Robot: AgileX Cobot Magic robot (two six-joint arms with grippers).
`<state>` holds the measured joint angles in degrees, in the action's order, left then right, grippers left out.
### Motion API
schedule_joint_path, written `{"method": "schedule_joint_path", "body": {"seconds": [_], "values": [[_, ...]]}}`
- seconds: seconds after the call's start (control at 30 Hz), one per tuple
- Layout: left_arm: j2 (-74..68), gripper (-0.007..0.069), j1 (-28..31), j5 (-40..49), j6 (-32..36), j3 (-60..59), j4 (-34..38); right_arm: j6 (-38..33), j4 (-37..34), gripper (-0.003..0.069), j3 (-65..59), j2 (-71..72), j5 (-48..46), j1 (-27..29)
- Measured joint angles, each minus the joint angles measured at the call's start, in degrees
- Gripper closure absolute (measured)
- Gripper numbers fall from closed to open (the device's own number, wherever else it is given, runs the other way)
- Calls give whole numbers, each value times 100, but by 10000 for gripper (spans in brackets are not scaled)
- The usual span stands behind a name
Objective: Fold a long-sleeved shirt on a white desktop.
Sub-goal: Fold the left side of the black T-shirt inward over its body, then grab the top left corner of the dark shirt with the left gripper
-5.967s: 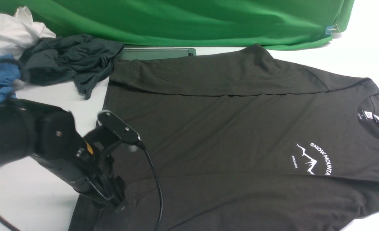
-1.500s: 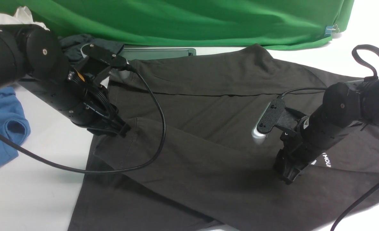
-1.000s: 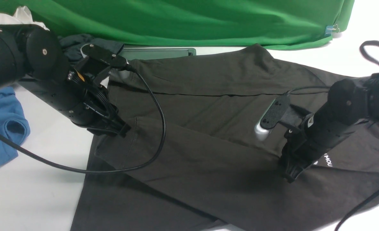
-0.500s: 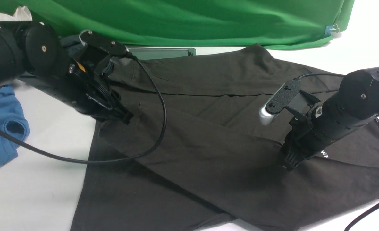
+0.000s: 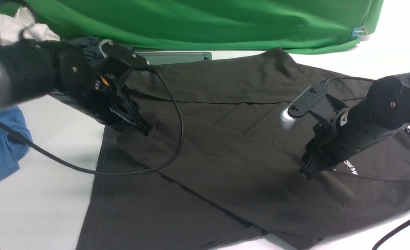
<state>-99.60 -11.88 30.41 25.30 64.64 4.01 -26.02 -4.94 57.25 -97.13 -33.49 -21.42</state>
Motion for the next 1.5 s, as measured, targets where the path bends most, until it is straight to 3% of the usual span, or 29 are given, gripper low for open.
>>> {"method": "schedule_joint_path", "body": {"seconds": [0.03, 0.1, 0.17, 0.23, 0.37, 0.47, 0.53, 0.7, 0.8, 0.9, 1.0, 1.2, 1.37, 1.5], "values": [[-24, 550, 0, -19, 0, 0, -29, 34, 37, 458, 0, 0, 0, 0], [-136, 496, 0, -135, 0, 0, -281, 539, 443, 297, -4, 57, -24, 0], [-164, 466, 0, -158, 0, 0, -366, 781, 593, 251, -4, 114, -52, 0], [-210, 377, 13, -220, 0, 0, -499, 1287, 1058, 198, -4, 388, -264, 0], [-200, 239, 106, -270, -248, 0, -528, 1721, 1336, 238, -4, 1195, -958, 0], [-137, 207, 120, -250, -339, 5, -502, 1837, 1345, 274, -4, 1738, -1496, 0], [-37, 253, 120, -199, -150, 113, -323, 1885, 1305, 307, -4, 2343, -2025, 0], [-312, 574, 124, 474, 1148, 1313, 191, 1872, 1252, 330, -4, 3663, -2271, 0], [-639, 596, 124, 708, 1525, 1885, 161, 1800, 1246, 331, -4, 4150, -2143, 0], [-1206, 561, 124, 830, 2007, 2429, -86, 1576, 1185, 331, -4, 4655, -1930, 0], [-1840, 435, 124, 838, 2909, 2871, -488, 1263, 1061, 331, -4, 5063, -1803, 0], [-2387, 212, 124, 384, 3515, 2963, -1500, 1165, 1055, 331, -4, 5285, -1888, 0], [-2588, 181, 130, -47, 3585, 2987, -1820, 1165, 1037, 331, -4, 5285, -1917, 0], [-2818, 230, 130, -329, 3596, 2987, -2261, 1165, 1031, 331, -4, 5285, -1922, 0]]}}
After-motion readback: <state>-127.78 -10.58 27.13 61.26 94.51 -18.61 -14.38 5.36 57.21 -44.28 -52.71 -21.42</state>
